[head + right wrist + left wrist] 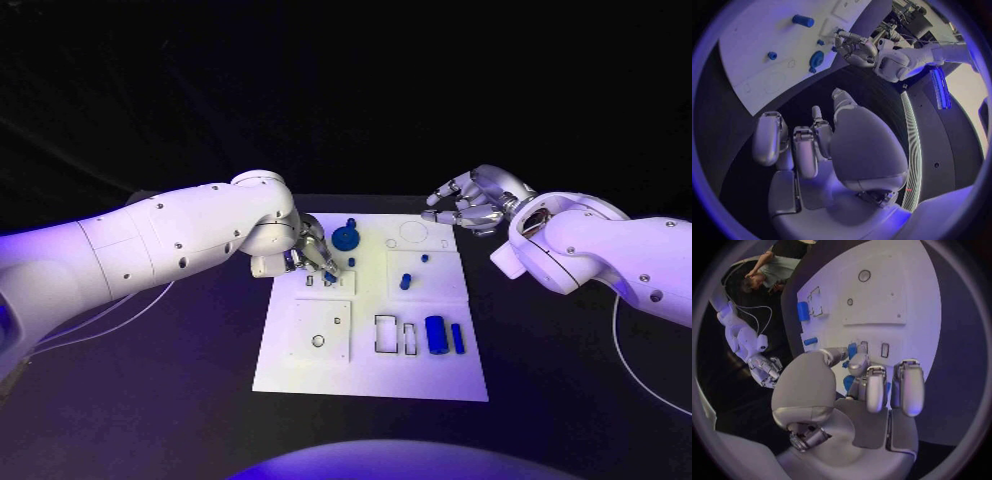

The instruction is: Assemble the parts on the task board

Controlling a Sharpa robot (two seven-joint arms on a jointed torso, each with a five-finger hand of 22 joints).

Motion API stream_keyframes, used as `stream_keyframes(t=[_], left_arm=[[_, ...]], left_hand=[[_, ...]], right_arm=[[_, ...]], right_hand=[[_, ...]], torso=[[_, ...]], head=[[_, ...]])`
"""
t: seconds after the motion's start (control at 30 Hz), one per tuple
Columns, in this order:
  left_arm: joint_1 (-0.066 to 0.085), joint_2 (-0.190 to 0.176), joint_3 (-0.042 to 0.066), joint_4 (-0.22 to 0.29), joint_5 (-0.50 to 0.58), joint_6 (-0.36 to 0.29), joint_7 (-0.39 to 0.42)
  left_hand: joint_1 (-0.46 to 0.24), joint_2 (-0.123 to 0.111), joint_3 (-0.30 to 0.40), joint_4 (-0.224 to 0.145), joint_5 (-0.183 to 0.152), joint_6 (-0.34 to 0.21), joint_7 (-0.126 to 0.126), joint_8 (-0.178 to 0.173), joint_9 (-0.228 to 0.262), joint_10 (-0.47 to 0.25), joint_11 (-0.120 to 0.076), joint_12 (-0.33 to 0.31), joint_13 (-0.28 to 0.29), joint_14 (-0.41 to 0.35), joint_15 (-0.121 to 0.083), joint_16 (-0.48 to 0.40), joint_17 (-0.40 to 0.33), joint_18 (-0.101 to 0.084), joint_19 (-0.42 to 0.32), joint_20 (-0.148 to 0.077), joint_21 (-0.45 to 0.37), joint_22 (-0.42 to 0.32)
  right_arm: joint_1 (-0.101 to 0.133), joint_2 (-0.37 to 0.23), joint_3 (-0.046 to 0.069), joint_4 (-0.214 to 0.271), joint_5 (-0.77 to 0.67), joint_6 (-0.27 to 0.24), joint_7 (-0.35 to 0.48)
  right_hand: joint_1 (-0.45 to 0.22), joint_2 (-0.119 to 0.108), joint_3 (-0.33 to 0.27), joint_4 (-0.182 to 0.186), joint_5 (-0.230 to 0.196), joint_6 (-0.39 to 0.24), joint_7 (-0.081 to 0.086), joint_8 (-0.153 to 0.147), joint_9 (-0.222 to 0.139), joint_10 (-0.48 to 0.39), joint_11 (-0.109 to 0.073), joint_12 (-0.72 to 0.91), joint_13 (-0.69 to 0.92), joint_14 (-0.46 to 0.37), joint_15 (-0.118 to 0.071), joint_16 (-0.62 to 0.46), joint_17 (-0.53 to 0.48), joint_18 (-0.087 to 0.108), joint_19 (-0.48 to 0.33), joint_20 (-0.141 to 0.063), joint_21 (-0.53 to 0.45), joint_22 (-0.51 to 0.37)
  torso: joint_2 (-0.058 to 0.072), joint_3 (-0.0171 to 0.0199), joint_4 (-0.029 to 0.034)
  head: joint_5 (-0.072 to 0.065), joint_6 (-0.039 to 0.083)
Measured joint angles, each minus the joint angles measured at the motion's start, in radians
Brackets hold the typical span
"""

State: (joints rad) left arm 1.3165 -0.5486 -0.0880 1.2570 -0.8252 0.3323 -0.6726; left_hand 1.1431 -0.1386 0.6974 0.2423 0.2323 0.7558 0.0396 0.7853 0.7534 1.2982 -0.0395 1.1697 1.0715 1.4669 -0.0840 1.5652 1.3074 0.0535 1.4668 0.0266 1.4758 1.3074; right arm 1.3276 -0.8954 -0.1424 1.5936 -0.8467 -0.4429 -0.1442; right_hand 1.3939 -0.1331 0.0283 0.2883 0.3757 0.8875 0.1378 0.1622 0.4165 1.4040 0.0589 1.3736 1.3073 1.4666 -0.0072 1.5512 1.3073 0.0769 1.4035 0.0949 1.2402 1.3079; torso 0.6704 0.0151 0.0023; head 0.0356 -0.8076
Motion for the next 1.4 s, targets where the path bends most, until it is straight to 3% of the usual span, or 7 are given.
stream_keyframes(t=[0.23,0.57,0.83,0.9,0.93,1.4], left_arm=[[-0.004,-0.014,0.000,0.016,0.006,-0.017,-0.001],[-0.023,-0.028,0.000,0.045,-0.042,-0.041,0.000],[-0.032,-0.028,0.002,0.058,-0.095,-0.056,0.004],[-0.033,-0.028,0.002,0.059,-0.105,-0.060,0.005],[-0.033,-0.028,0.002,0.060,-0.109,-0.061,0.005],[-0.035,-0.039,0.003,0.074,-0.139,-0.085,0.003]], left_hand=[[-0.007,0.001,0.001,-0.001,0.000,-0.001,0.001,0.000,0.000,0.002,-0.001,0.008,0.008,-0.004,-0.004,0.000,0.000,0.000,0.000,0.000,0.003,0.000],[-0.011,-0.003,0.012,-0.007,0.000,-0.001,0.001,0.004,0.000,0.009,-0.001,0.012,0.011,-0.004,-0.003,0.000,0.000,0.000,0.000,0.000,0.007,0.000],[-0.021,-0.013,0.012,-0.007,-0.006,-0.001,0.001,0.094,0.000,0.008,-0.001,0.021,0.018,-0.004,-0.003,0.000,0.000,0.000,0.000,0.000,0.011,0.000],[-0.021,-0.013,0.012,-0.007,-0.006,0.000,0.001,0.097,0.000,0.010,-0.003,0.021,0.019,-0.004,-0.003,0.000,0.000,-0.002,0.000,0.000,0.011,0.000],[-0.024,-0.010,0.012,-0.007,-0.006,0.000,0.001,0.097,0.000,0.014,-0.003,0.021,0.020,-0.004,-0.003,0.000,0.000,-0.016,0.000,0.000,0.011,0.000],[-0.031,-0.003,0.018,-0.001,0.009,0.000,0.001,0.103,0.000,0.025,-0.004,0.042,0.037,0.000,-0.007,0.000,0.000,-0.016,0.000,0.000,0.015,0.000]], right_arm=[[-0.001,-0.001,0.000,-0.002,0.000,0.003,-0.002],[-0.003,-0.003,-0.001,-0.002,-0.001,0.006,-0.004],[-0.004,-0.003,-0.001,-0.002,-0.001,0.008,-0.005],[-0.004,-0.003,-0.001,-0.002,-0.002,0.008,-0.005],[-0.004,-0.003,-0.001,-0.002,-0.002,0.008,-0.005],[-0.005,-0.003,-0.001,-0.003,-0.002,0.010,-0.005]], right_hand=[[0.000,0.000,0.000,0.000,0.000,0.000,0.000,0.000,0.000,0.000,0.000,0.000,0.000,0.000,0.000,0.000,0.000,0.000,0.000,0.000,0.000,0.000],[0.000,0.000,0.003,-0.003,0.004,0.000,0.000,0.000,0.000,0.000,0.000,0.000,0.001,0.000,0.000,0.000,0.000,0.000,0.000,0.000,-0.004,0.000],[0.000,0.000,0.003,-0.003,0.004,0.000,0.000,0.000,0.000,0.000,0.000,0.000,0.001,0.000,0.000,0.000,0.000,0.000,0.000,0.000,-0.004,0.000],[0.000,0.000,0.003,-0.003,0.004,0.000,0.000,0.000,0.000,0.000,0.000,0.000,0.001,0.000,0.000,0.000,0.000,0.000,0.000,0.000,-0.004,0.000],[0.000,0.000,0.003,-0.003,0.004,0.000,0.000,0.000,0.000,0.000,0.000,0.000,0.001,0.000,0.000,0.000,0.000,0.000,0.000,0.000,-0.004,0.000],[0.000,0.000,0.003,-0.003,0.004,0.000,0.000,0.000,0.000,0.000,0.000,0.000,0.001,0.000,0.000,0.000,0.000,0.000,0.000,0.000,-0.004,0.000]], torso=[[0.000,-0.0001,0.0012],[0.001,-0.0007,0.0006],[0.002,-0.0010,-0.0008],[0.002,-0.0010,-0.0011],[0.003,-0.0009,-0.0013],[0.003,0.0001,-0.0014]], head=[[0.002,0.000],[0.006,-0.003],[0.009,-0.004],[0.009,-0.005],[0.009,-0.005],[0.011,-0.005]])
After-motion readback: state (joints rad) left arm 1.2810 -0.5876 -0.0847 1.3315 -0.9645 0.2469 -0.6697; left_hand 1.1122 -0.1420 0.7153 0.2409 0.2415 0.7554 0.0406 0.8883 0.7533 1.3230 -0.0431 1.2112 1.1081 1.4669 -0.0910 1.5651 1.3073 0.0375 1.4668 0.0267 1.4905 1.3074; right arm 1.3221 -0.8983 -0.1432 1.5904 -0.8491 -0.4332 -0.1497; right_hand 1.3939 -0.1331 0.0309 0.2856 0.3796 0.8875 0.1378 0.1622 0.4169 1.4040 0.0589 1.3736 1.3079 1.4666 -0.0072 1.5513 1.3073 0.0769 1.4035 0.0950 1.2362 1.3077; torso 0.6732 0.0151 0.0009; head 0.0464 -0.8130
